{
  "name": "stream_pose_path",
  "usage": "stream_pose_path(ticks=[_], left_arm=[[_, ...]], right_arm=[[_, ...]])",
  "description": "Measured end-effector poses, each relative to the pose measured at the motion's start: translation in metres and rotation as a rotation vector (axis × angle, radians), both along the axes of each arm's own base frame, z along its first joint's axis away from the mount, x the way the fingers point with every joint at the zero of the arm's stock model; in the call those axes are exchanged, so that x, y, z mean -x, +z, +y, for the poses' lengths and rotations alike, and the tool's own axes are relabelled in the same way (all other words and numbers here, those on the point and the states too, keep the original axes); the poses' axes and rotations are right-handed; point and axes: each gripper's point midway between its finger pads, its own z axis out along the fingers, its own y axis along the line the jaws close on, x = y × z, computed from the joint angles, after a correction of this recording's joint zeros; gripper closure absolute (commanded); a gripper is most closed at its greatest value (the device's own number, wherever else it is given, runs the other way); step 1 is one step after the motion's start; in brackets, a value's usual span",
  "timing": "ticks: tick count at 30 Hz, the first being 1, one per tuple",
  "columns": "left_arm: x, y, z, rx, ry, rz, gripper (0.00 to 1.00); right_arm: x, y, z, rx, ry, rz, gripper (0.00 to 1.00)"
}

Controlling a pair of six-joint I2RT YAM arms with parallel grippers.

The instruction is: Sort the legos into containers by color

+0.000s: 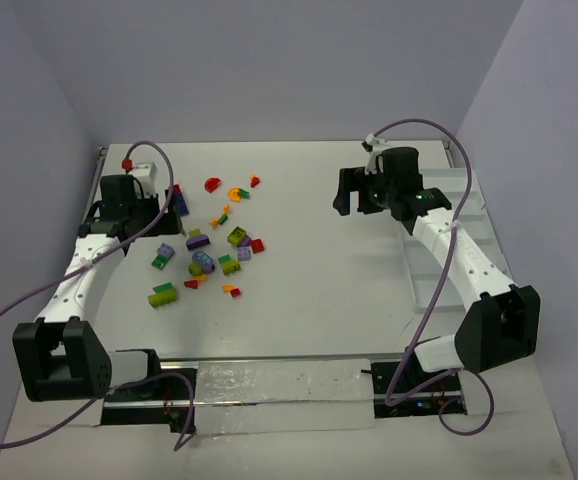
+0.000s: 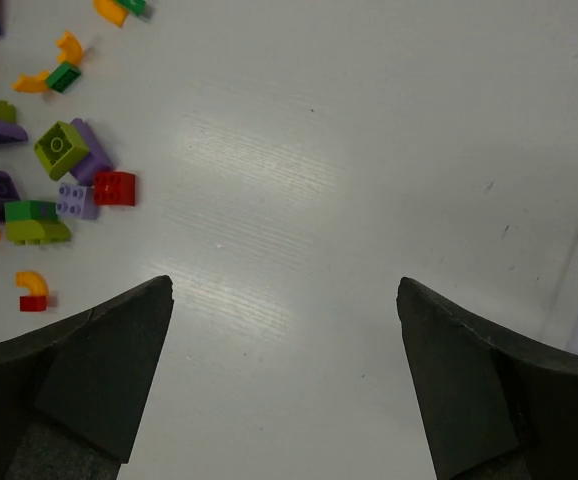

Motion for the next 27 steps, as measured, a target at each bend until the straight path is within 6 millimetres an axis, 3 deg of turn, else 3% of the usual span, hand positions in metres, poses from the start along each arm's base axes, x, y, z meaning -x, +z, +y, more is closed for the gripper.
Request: stream_pose_path(ticks=[4, 13, 21, 27], left_arm=[[0.001, -0.007, 0.005, -0.046, -0.020, 0.020, 0.01], [-0.016, -0.054, 0.029, -0.230, -0.100, 0.221, 0.05], [-0.032, -0.068, 0.030, -0.283, -0.222, 0.279, 0.11], [-0.033, -0.090, 0.029, -0.303, -0.311, 0.338, 0.16]], right_arm=[[0.001, 0.002, 0.001, 0.004, 0.019, -0.010, 0.00], [0.004, -0.002, 0.002, 0.022, 0.054, -0.001, 0.00], [0.007, -0.008, 0.001, 0.036, 0.066, 0.020, 0.00], [0.010, -0.010, 0.004, 0.029, 0.090, 0.032, 0.00]])
